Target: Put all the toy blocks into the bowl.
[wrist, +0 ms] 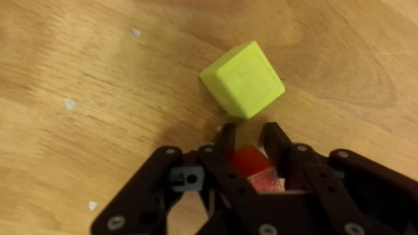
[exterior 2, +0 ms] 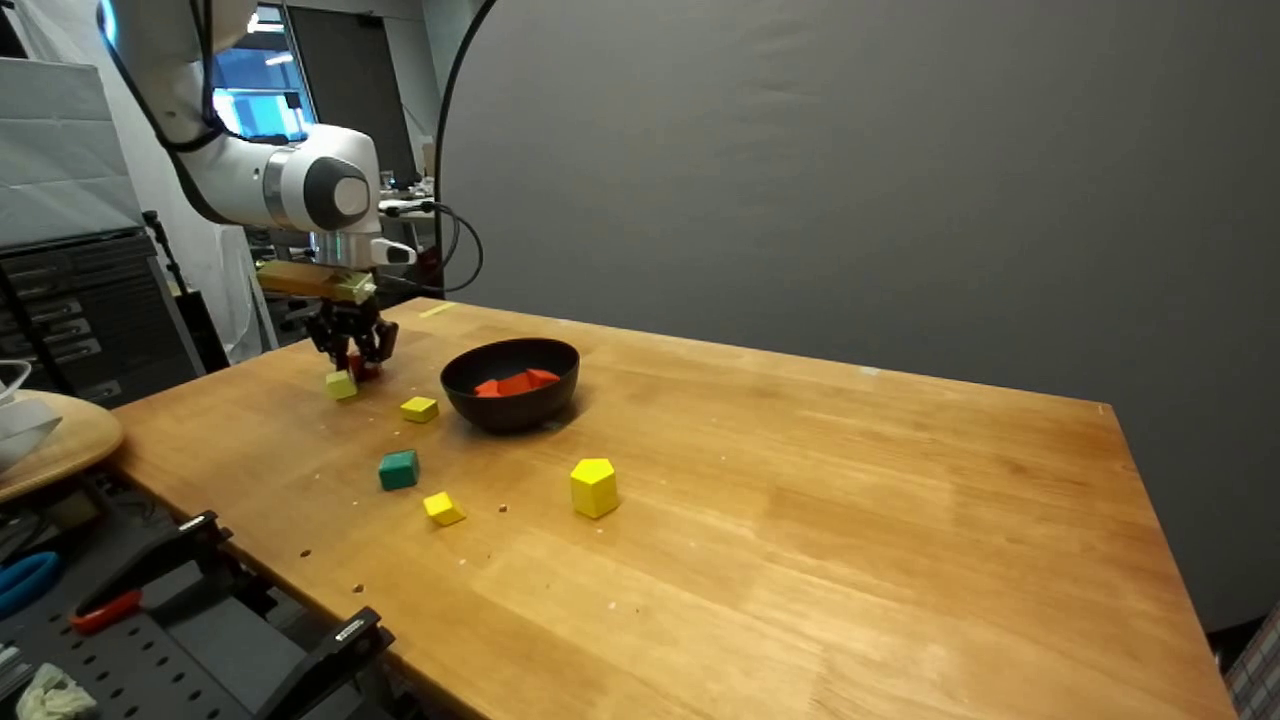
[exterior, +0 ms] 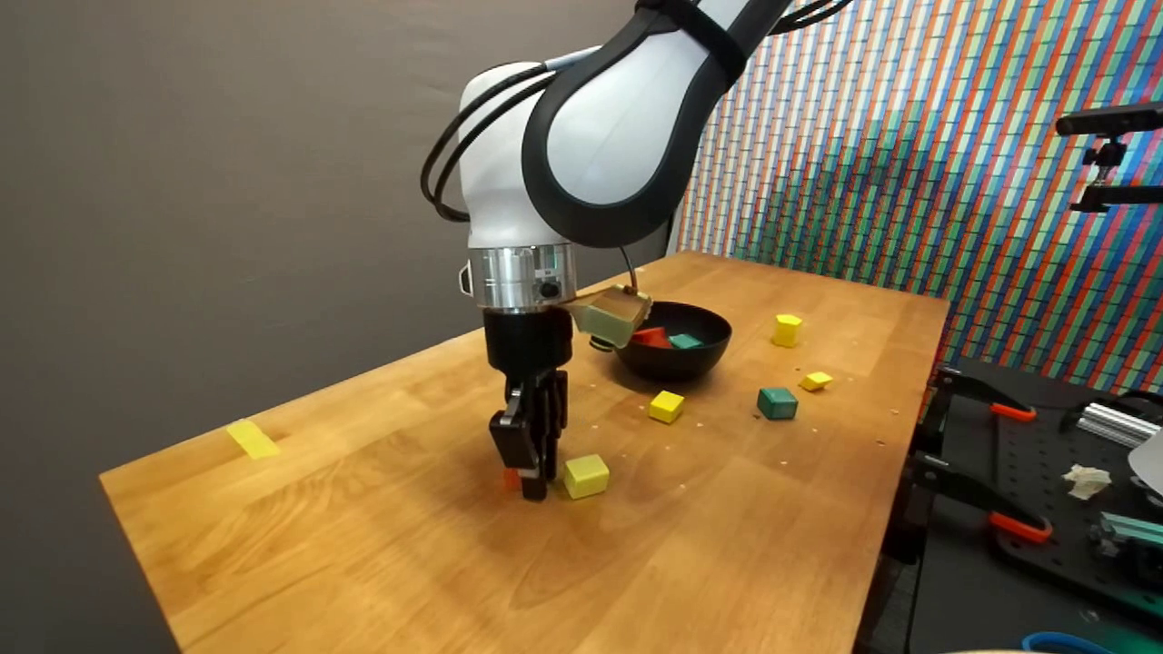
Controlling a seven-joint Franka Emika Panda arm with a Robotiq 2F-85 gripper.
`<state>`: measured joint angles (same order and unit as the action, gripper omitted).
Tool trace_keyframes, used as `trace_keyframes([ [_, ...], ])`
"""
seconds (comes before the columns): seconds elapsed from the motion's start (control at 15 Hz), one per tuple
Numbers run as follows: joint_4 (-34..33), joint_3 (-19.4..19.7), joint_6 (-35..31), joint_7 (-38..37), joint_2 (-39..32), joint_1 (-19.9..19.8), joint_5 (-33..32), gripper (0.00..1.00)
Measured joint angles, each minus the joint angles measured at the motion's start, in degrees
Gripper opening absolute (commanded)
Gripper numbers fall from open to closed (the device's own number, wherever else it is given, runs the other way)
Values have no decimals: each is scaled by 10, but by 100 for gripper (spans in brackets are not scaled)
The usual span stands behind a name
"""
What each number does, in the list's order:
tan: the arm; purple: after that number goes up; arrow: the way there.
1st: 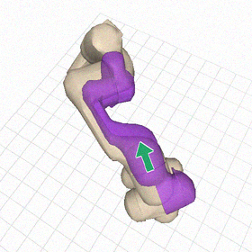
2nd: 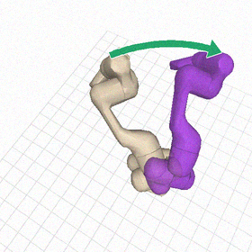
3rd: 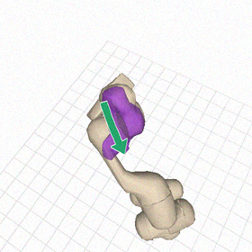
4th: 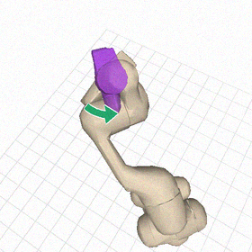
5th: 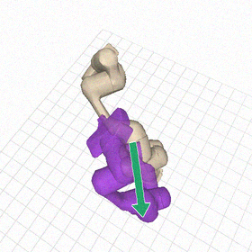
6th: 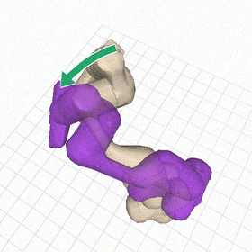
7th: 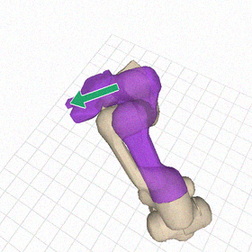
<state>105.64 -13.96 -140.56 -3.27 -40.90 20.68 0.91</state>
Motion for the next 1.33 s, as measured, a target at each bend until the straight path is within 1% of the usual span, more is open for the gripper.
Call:
trace_keyframes([
  [0.07, 0, 1, -13, -1, 0, 2, 0, 45],
  [0.13, 0, 3, -25, -5, 0, 4, -1, 45],
  [0.27, 0, 11, -49, -16, 0, 13, -6, 57],
  [0.47, 0, 29, -72, -35, -1, 30, -19, 81],
  [0.6, 0, 41, -75, -49, -1, 41, -29, 95],
  [0.67, 0, 46, -76, -54, -1, 47, -33, 100],
  [0.8, -1, 57, -81, -64, -1, 58, -49, 100],
  [0.87, -1, 63, -83, -69, -1, 63, -58, 81],
  [0.93, -2, 68, -84, -73, -2, 68, -67, 75],
  [1.0, -4, 72, -85, -76, -3, 73, -75, 74],
  [1.07, -5, 76, -86, -79, -4, 77, -81, 67],
  [1.13, -6, 79, -87, -82, -5, 80, -88, 56],
  [1.27, -10, 84, -90, -85, -9, 85, -98, 40],
  [1.33, -11, 87, -93, -86, -10, 87, -104, 34],
])
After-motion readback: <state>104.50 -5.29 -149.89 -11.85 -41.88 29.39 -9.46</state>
